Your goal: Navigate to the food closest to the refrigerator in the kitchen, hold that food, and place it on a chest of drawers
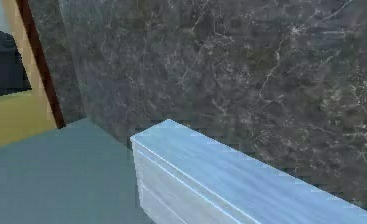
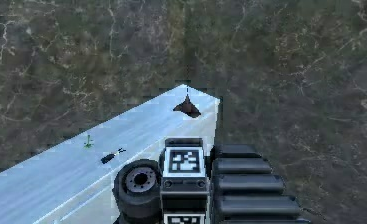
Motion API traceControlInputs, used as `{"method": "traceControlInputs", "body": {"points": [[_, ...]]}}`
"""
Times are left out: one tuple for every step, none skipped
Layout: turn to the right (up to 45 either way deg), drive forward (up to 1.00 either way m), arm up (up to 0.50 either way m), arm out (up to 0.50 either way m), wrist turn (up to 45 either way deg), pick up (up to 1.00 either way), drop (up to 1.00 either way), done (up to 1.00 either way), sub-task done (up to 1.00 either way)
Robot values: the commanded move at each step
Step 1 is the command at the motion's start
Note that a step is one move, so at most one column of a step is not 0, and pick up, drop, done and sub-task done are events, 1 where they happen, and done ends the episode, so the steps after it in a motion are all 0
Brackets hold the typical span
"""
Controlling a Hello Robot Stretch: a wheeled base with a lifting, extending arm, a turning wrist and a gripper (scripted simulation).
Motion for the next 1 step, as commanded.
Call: {"method": "traceControlInputs", "body": {"points": [[33.0, 0.00, 0.00, 0.00, 0.0, 0.00, 0.00, 0.00, 0.00]]}}
